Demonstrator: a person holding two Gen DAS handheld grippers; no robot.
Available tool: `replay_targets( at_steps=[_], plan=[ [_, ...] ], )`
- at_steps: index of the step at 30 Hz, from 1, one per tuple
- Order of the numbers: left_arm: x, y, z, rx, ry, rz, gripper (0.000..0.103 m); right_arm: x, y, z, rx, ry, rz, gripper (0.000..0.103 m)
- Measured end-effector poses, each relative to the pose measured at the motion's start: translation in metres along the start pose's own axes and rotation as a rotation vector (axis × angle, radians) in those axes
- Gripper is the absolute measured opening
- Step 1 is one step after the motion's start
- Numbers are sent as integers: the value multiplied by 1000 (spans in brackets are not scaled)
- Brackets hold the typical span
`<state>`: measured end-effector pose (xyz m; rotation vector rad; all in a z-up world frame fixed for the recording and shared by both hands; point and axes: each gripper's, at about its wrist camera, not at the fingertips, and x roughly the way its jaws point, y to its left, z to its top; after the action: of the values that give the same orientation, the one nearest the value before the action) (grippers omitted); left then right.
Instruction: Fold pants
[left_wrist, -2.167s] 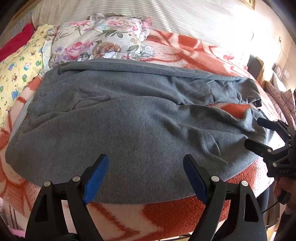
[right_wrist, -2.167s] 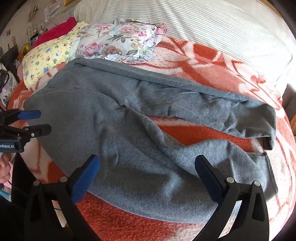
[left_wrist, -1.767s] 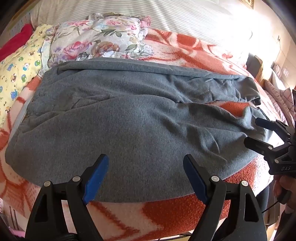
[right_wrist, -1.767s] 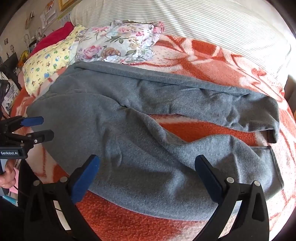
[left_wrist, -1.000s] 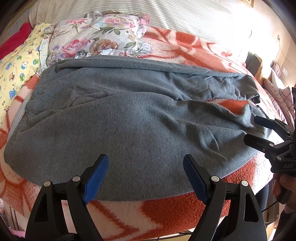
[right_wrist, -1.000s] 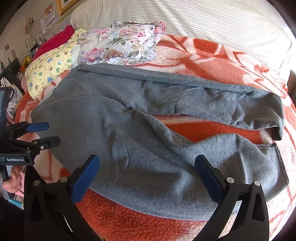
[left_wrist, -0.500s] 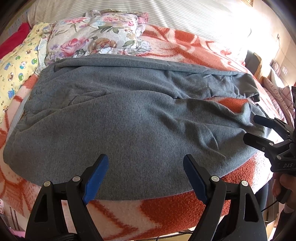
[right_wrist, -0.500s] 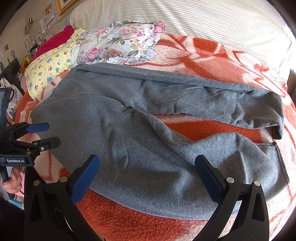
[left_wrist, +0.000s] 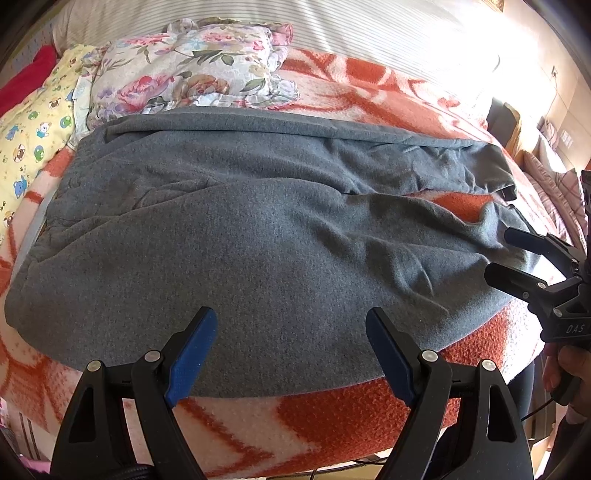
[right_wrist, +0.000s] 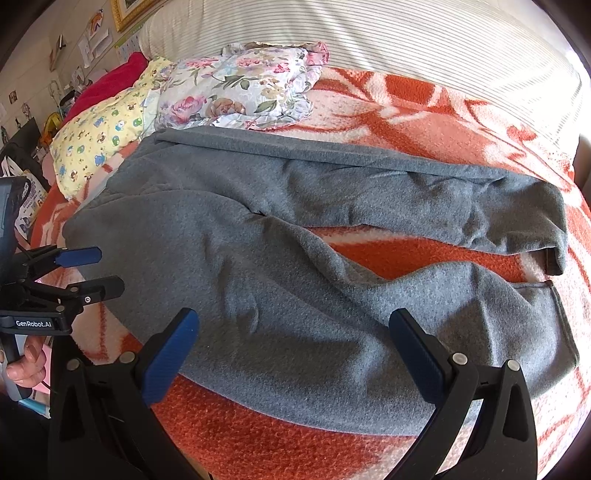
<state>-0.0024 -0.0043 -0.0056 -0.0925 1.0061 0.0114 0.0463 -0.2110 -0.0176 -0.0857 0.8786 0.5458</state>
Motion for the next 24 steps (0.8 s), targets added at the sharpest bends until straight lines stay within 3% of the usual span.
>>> replay_targets(
  at_steps=[16,24],
  plan=[
    [3,-8,2,23,17,-18,83,-8,-6,-5,35,-16,-5,103],
    [9,-40,12,87,42,-81,83,-36,-56,-22,164,-72,-80,103]
  ],
)
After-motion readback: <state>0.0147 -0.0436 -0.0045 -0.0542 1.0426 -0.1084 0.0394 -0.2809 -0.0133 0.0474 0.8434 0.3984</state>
